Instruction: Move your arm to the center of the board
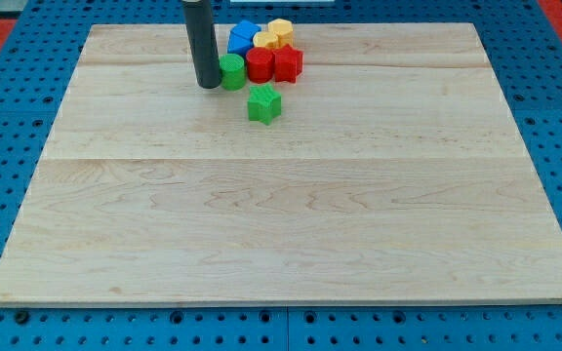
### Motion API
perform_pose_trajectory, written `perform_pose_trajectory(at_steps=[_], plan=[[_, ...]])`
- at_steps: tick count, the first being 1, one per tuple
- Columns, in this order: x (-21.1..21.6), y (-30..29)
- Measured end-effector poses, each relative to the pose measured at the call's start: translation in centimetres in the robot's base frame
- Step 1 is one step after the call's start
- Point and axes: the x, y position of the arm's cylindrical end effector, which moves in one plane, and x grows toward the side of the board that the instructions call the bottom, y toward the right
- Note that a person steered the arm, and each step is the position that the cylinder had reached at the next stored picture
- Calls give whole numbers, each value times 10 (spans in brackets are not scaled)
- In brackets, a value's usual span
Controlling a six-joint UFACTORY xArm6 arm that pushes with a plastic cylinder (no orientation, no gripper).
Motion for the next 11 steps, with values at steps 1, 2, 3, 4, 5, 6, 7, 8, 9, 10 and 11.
perform_pose_trajectory(at_steps=[1, 2, 3, 4, 5, 6, 7, 8, 9, 10, 11], plan=[[2, -7], [46, -31], [112, -28], [127, 19], [127, 66], [127, 89], [127, 107], [127, 122], [127, 135], [121, 146], [113, 146]])
